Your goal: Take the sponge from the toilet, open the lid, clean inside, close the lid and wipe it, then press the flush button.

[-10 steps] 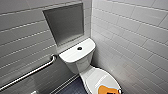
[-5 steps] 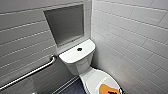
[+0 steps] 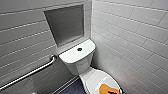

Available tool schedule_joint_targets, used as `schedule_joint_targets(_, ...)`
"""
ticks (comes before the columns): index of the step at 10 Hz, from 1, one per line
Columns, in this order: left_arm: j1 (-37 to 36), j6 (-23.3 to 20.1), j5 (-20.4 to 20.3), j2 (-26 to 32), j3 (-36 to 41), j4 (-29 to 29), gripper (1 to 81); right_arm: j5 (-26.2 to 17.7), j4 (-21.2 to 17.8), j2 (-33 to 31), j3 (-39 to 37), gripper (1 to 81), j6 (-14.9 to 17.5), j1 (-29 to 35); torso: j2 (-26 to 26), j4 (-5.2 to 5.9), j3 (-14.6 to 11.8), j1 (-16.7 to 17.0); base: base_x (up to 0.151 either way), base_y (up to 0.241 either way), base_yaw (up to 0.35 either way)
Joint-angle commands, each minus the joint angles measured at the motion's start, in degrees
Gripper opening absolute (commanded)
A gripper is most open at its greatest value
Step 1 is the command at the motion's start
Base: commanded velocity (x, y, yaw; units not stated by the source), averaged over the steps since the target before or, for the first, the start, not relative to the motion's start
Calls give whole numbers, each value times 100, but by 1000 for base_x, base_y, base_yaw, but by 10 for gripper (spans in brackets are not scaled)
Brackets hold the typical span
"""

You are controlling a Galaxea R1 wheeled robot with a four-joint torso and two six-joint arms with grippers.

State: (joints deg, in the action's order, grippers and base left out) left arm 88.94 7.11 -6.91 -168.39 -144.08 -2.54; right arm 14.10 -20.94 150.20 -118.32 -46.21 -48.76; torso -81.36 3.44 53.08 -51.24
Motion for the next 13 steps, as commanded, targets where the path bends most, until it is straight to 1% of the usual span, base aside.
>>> schedule_joint_targets(1,180,-34,453,51,38,25,811,-171,-191,109,-584,811,-204,468,0,-2,0,0,0,0,0)
schedule_joint_targets(3,198,-43,454,15,38,16,811,-171,-156,197,-866,811,-195,538,-5,-2,-2,0,0,0,0)
schedule_joint_targets(5,199,-43,454,24,38,16,811,-171,-129,153,-867,811,-160,679,-6,0,-2,0,0,0,0)
schedule_joint_targets(9,207,-43,454,15,38,7,811,-162,-6,215,-928,811,-133,591,-6,0,-2,0,0,0,0)
schedule_joint_targets(10,216,-43,454,24,38,-1,811,-154,-6,215,-937,10,-133,591,-6,0,-2,0,0,0,0)
schedule_joint_targets(12,216,-43,454,7,38,-19,811,-75,37,92,-754,10,-125,635,-6,0,-2,0,0,0,0)
schedule_joint_targets(13,225,-43,454,7,38,-19,811,100,430,-214,-169,10,-124,679,-6,0,-2,0,0,0,0)
